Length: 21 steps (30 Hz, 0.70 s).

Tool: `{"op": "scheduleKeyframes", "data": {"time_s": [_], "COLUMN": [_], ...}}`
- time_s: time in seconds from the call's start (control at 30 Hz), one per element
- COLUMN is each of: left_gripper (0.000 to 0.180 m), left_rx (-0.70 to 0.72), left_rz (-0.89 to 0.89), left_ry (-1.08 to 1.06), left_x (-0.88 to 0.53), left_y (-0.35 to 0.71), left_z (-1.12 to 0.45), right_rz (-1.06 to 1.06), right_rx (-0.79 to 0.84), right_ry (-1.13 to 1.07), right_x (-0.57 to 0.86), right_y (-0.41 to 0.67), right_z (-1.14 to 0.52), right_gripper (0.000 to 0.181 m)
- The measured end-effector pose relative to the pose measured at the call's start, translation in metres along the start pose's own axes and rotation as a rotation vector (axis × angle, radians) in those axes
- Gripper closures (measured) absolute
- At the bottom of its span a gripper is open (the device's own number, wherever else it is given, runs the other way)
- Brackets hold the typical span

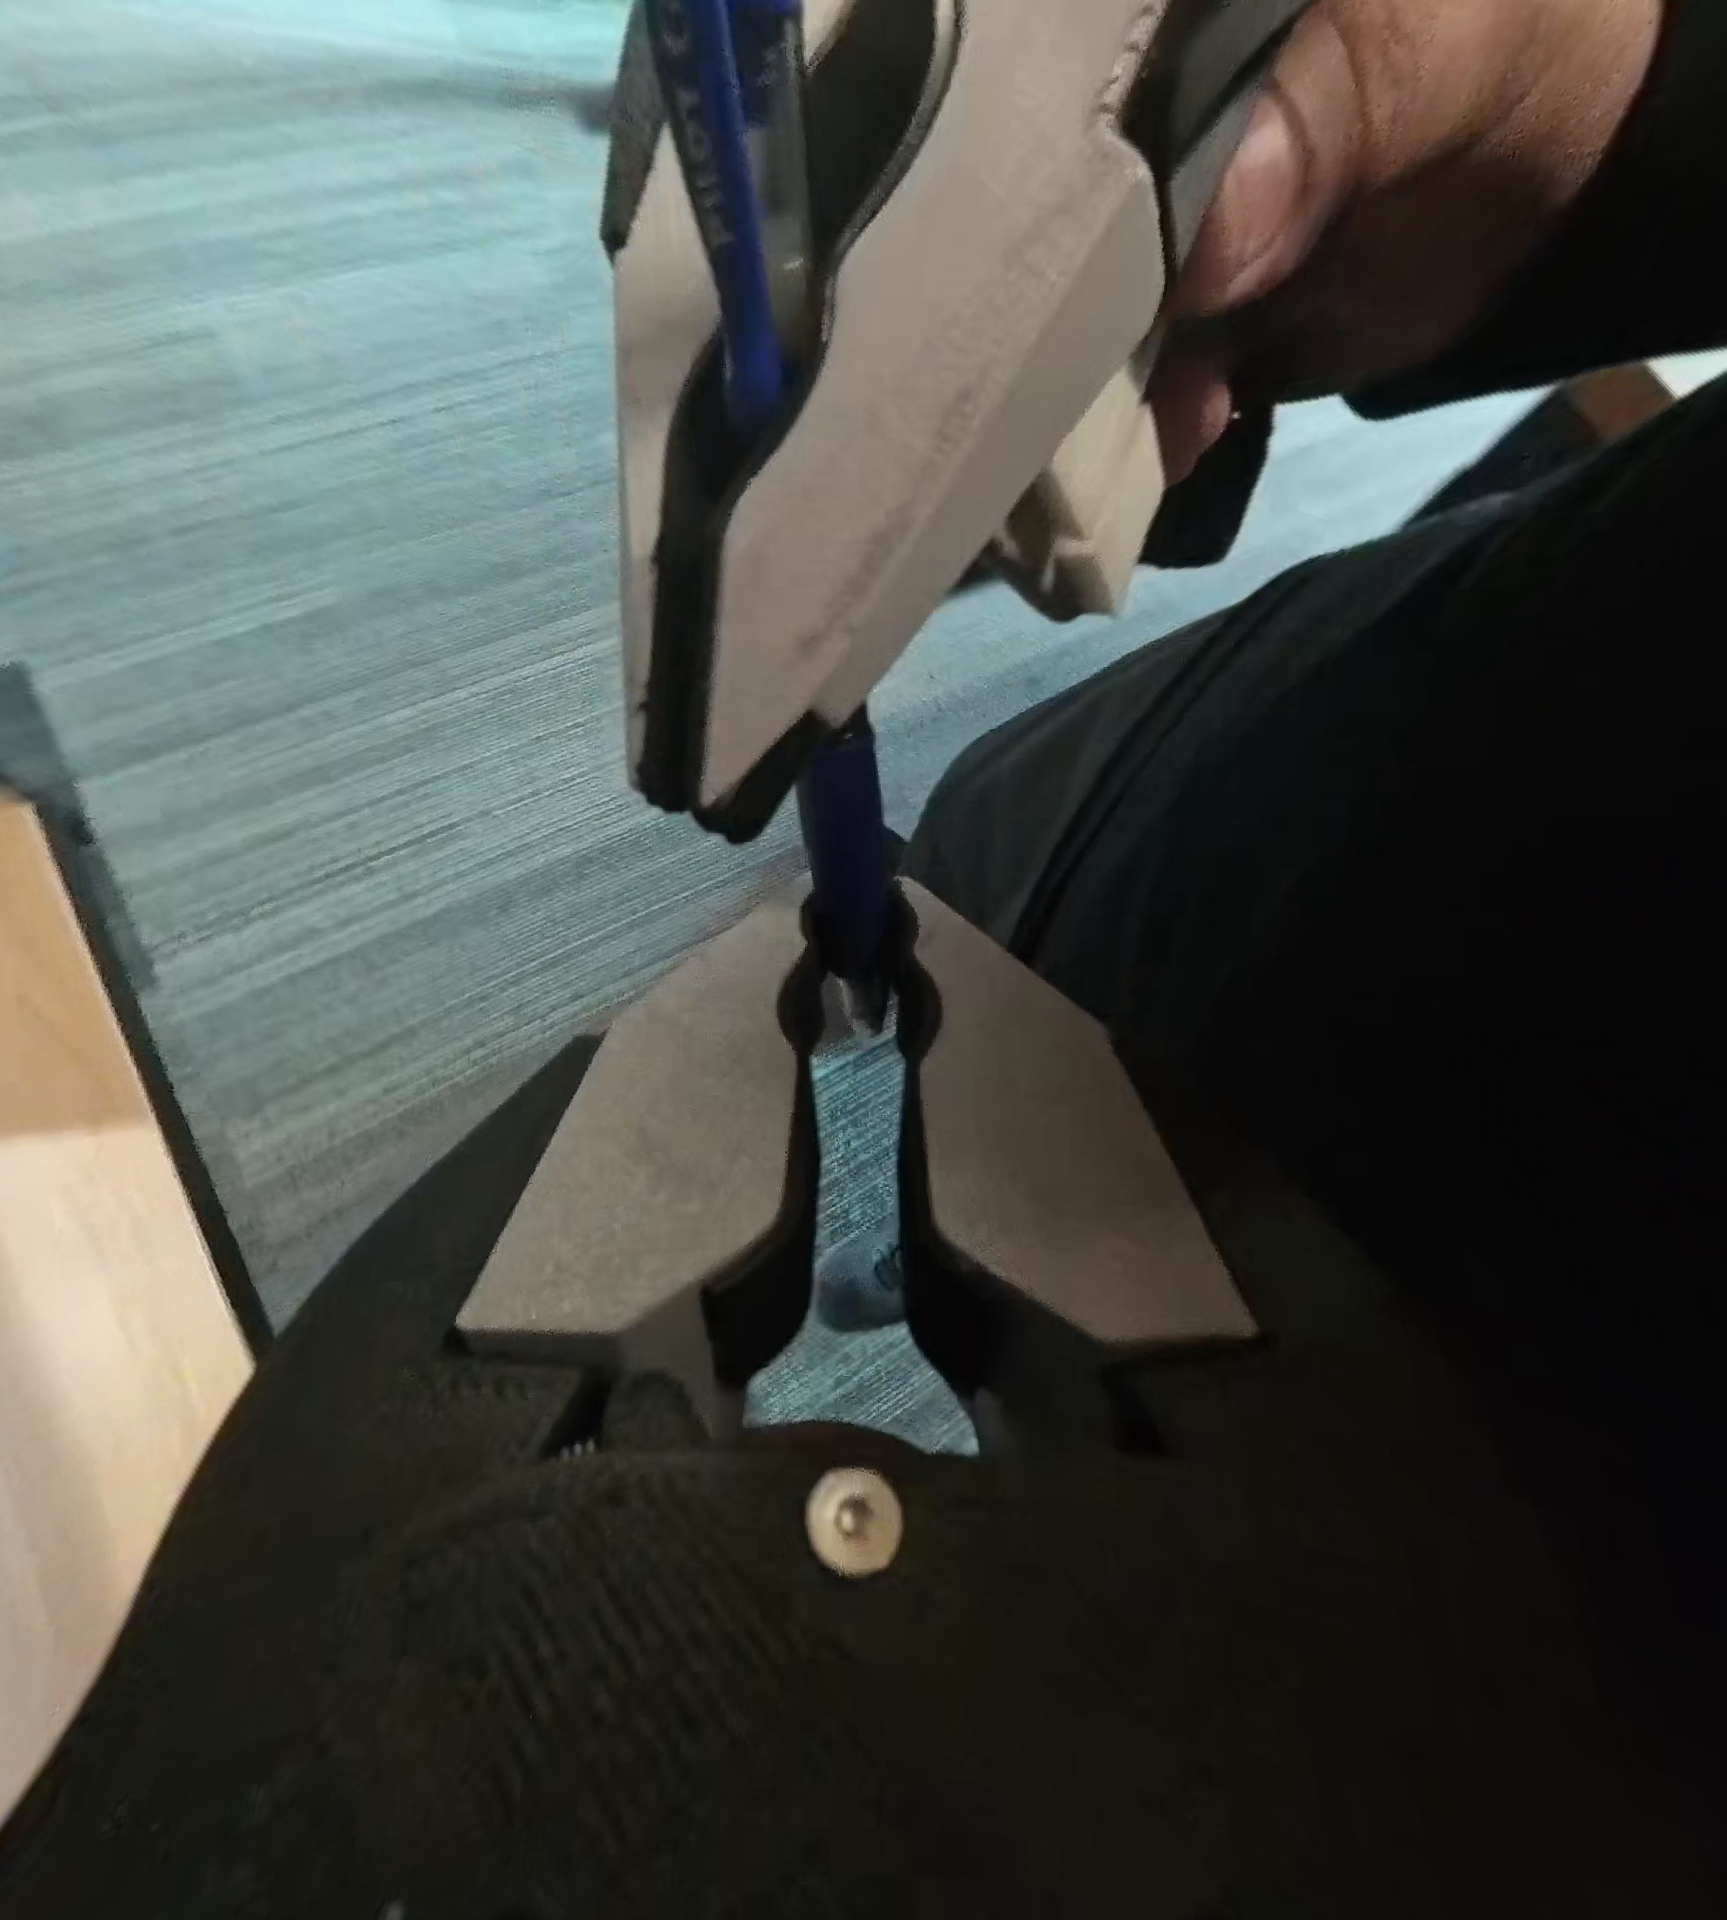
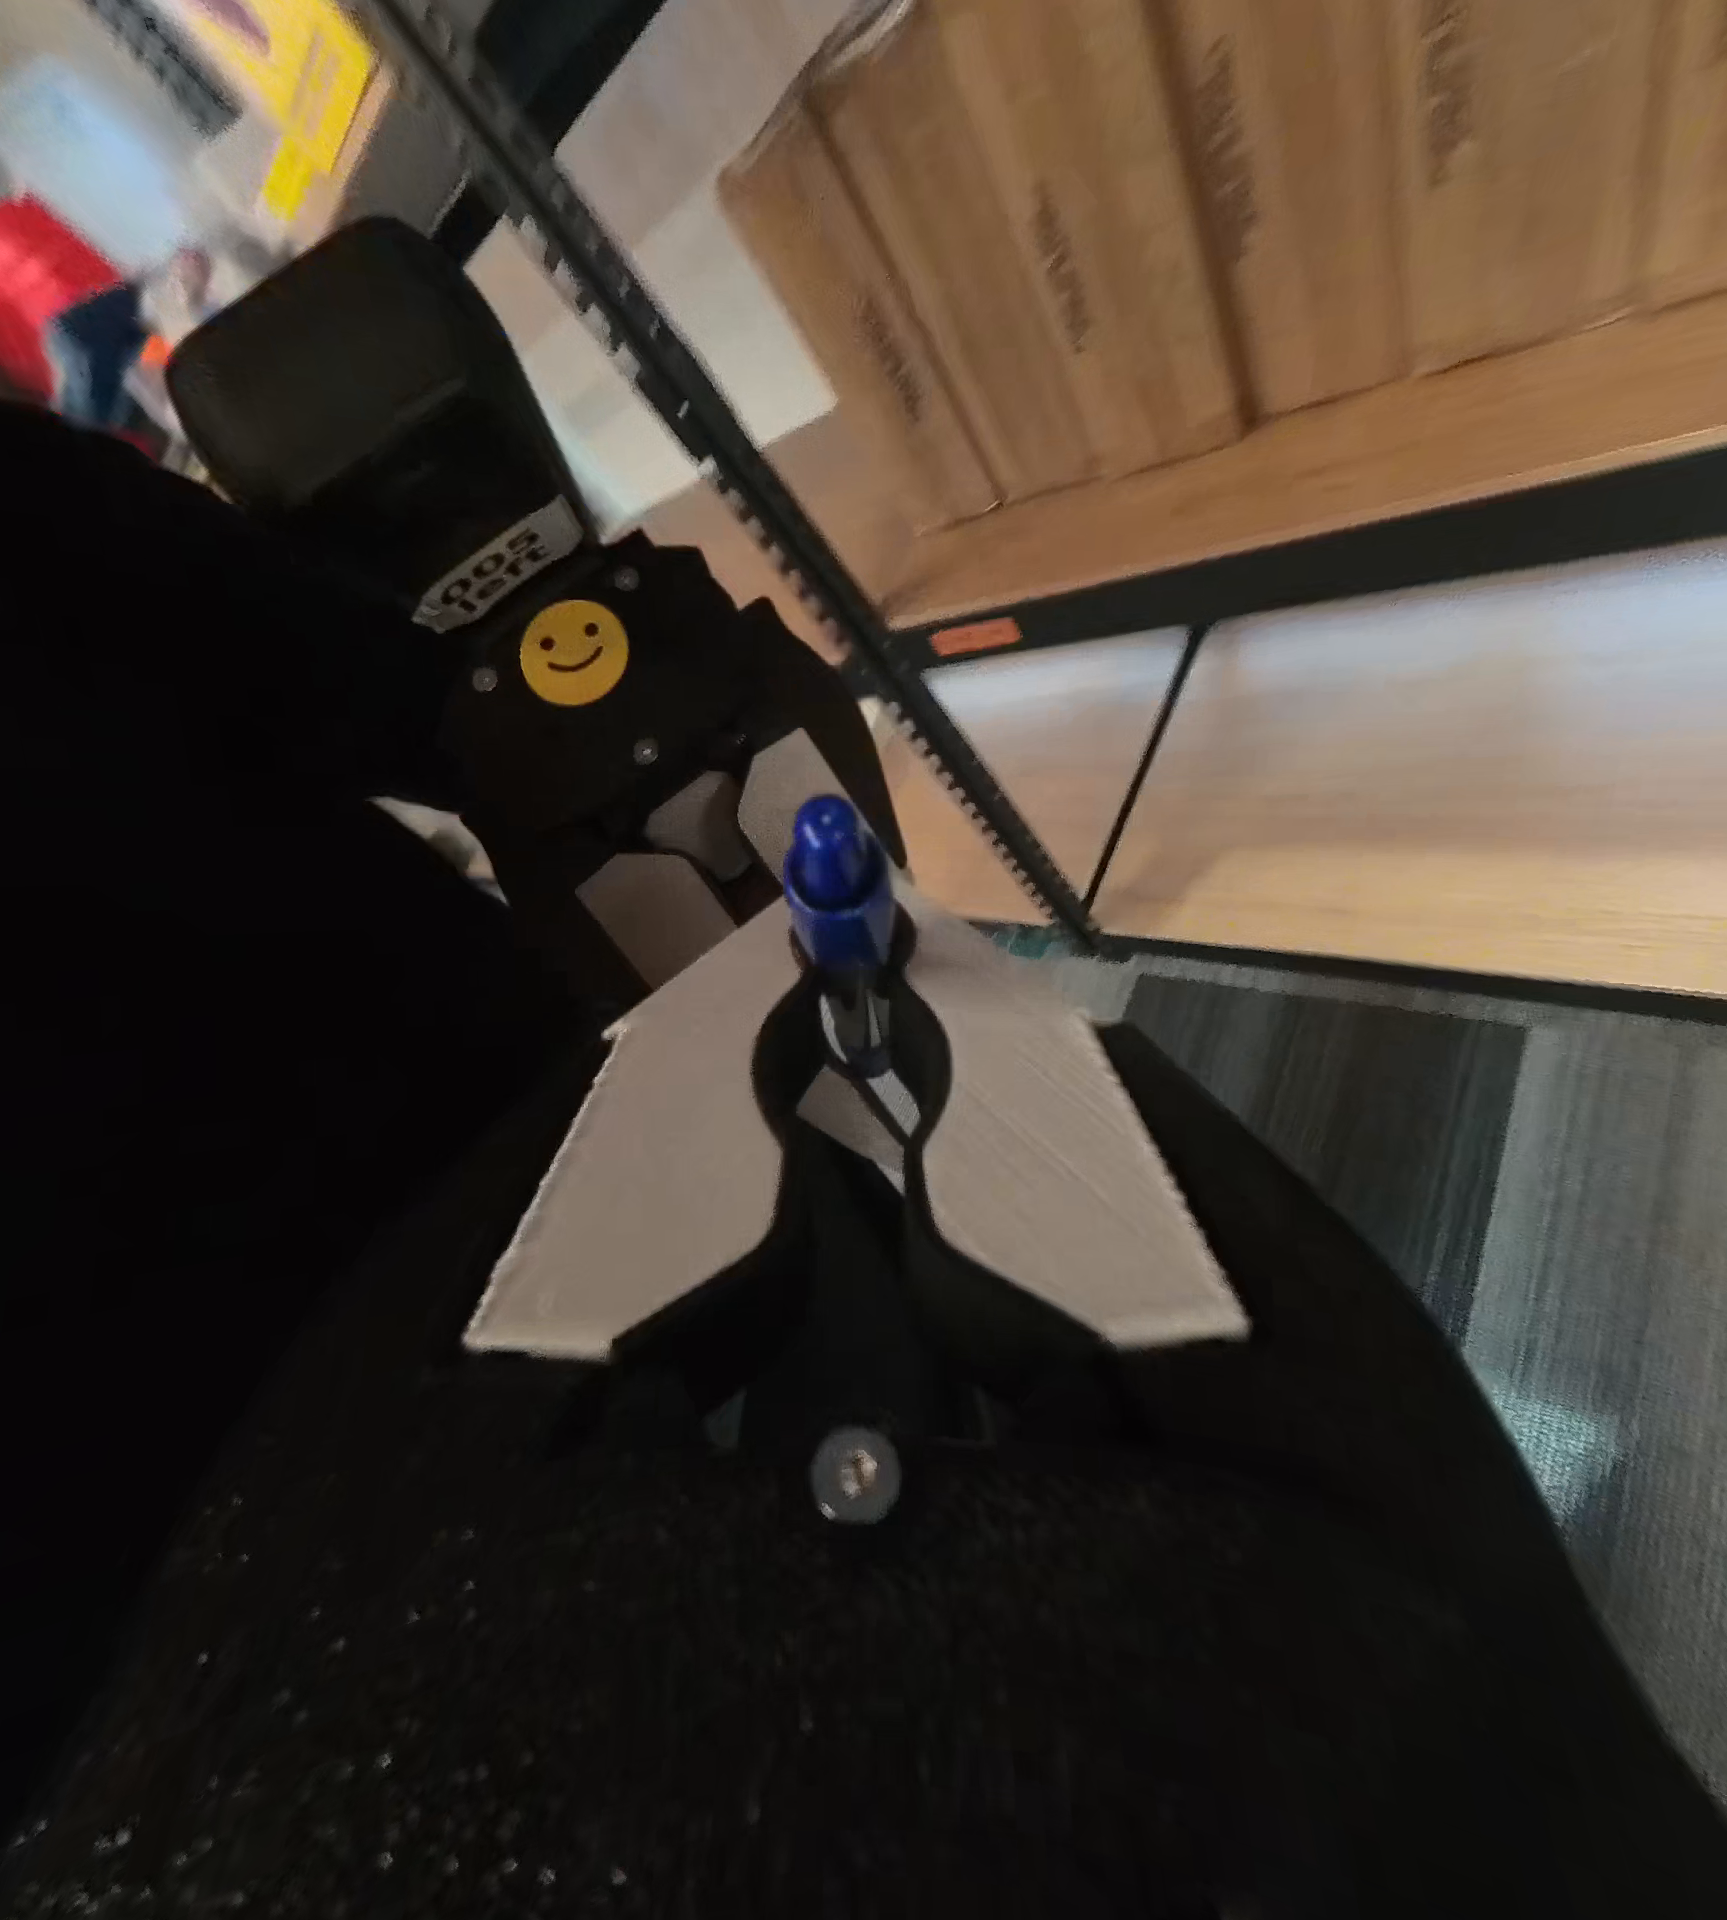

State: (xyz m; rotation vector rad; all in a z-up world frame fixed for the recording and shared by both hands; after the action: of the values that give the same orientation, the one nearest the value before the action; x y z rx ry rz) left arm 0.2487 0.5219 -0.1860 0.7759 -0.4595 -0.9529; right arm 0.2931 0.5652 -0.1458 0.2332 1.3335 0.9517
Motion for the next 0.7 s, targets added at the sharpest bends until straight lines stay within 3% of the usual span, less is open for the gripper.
{"op": "scheduleKeyframes", "data": {"time_s": [0.2, 0.43, 0.7], "left_gripper": [0.174, 0.174, 0.174], "left_rx": [0.011, -0.013, -0.093], "left_rz": [-0.09, -0.142, -0.365], "left_ry": [-0.131, -0.275, -0.456], "left_x": [-0.023, -0.04, -0.053], "left_y": [0.078, 0.174, 0.299], "left_z": [-0.081, -0.197, -0.33], "right_rz": [-0.132, -0.201, -0.297], "right_rx": [0.28, 0.465, 0.715], "right_ry": [-0.085, -0.152, -0.331], "right_x": [0.04, 0.095, 0.14], "right_y": [-0.003, -0.014, -0.029], "right_z": [0.112, 0.254, 0.428], "right_gripper": [0.178, 0.179, 0.179]}}
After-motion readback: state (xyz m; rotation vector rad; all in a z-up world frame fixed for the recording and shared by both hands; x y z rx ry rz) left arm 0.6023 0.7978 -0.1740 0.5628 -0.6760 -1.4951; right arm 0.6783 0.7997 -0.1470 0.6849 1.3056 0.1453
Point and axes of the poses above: each gripper's, where its closed fingertips meet, z back along the fingers, y out of its top, x = y × z across the jaws, the point moved 6 cm from there along z, back along the fingers, and after that the axes turned 12 degrees about -z, right-handed, at the moved point
